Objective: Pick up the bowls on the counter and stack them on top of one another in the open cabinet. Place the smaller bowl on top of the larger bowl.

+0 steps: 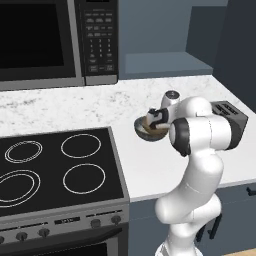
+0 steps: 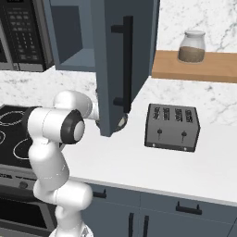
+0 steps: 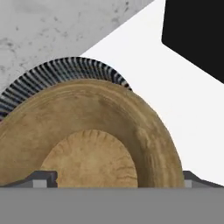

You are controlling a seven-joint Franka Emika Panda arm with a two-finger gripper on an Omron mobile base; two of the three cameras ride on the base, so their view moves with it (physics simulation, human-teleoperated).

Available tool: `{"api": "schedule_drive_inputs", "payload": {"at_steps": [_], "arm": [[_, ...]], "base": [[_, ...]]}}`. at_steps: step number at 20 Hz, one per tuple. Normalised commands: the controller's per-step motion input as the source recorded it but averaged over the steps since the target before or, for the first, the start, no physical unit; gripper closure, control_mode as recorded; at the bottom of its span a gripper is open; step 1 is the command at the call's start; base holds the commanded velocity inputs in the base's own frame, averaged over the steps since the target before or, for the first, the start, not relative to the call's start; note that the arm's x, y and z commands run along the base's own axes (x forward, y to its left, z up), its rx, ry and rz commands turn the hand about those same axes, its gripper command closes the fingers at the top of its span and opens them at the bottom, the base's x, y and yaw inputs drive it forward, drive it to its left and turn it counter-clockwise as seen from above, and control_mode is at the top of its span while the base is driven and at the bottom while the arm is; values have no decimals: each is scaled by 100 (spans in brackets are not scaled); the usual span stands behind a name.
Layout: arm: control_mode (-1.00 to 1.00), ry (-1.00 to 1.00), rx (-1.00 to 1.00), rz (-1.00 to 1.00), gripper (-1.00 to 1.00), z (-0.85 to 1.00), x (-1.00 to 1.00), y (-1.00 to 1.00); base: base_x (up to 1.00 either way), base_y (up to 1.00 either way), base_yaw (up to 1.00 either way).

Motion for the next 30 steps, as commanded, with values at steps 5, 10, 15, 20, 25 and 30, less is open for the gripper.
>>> {"api": "schedule_drive_inputs", "payload": {"at_steps": [5, 10, 15, 20, 25, 30], "arm": [[-100, 2, 0, -1, -100, -7, 36, 22], [-100, 4, 0, 0, -100, -38, 1, 4], [-100, 0, 6, 0, -100, 39, -2, -28], [-100, 1, 4, 2, -100, 42, -7, -23], [-100, 16, 0, 6, -100, -70, -5, -10], [-100, 6, 0, 5, -100, -62, 0, 0]], "base": [[0, 0, 0], [0, 0, 0], [0, 0, 0], [0, 0, 0], [0, 0, 0], [0, 0, 0]]}}
